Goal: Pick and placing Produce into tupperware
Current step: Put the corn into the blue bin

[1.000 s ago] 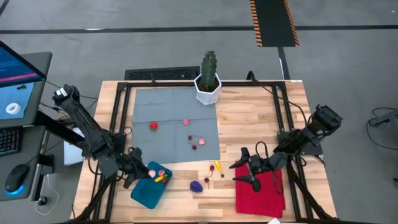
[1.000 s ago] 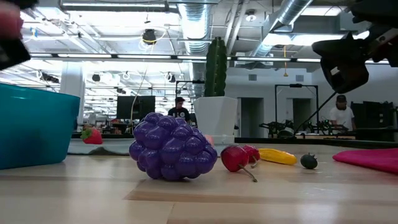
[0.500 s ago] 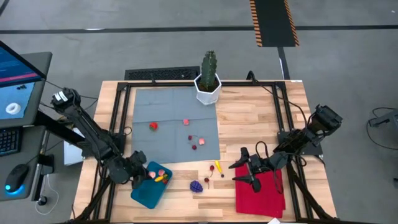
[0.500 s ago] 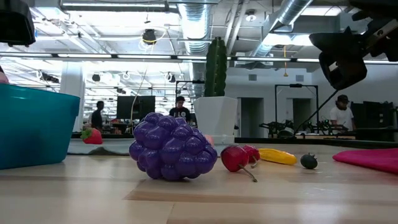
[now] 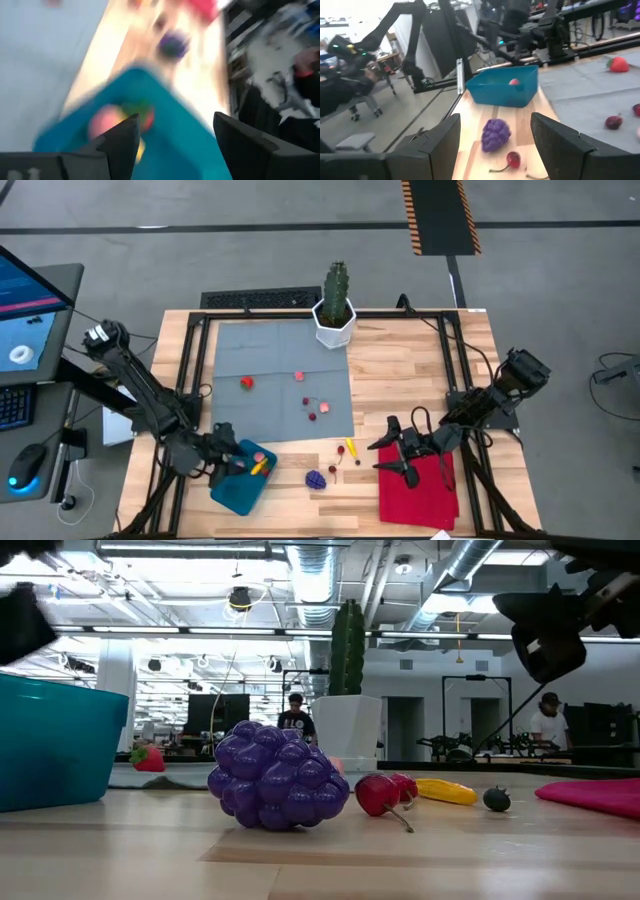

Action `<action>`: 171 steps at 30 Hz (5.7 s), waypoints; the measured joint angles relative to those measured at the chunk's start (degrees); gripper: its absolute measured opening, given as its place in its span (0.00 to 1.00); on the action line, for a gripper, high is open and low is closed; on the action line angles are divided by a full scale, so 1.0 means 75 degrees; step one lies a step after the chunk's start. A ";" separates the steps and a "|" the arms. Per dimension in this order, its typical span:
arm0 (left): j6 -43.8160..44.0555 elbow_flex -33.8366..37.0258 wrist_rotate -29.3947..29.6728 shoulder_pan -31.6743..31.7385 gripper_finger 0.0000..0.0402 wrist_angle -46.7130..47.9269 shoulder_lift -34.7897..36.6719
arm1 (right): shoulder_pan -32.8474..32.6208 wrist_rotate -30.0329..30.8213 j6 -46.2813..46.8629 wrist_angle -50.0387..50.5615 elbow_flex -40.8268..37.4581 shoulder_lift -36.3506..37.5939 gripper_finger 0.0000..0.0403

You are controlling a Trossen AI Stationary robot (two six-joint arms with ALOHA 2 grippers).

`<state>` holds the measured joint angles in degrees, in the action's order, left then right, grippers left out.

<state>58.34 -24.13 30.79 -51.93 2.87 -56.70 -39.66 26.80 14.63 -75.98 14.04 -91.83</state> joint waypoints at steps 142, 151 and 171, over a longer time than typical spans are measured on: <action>-0.5803 0.0404 -0.5136 0.6763 0.56 -0.0286 0.2797 | 0.2349 -0.2773 0.5451 1.5673 0.8278 -0.2972 0.46; -0.5799 0.0404 -0.5133 0.6763 0.56 -0.0223 0.2797 | 0.2356 -0.2959 0.5193 1.5695 0.8276 -0.3145 0.35; -0.5749 0.0404 -0.5065 0.6763 0.56 -0.0507 0.2817 | 0.2843 -0.1733 0.3421 1.5932 0.8268 -0.1643 0.20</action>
<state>15.22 -21.10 -7.20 -1.21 -0.93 -35.57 -18.33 13.80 40.29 43.52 76.05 -104.15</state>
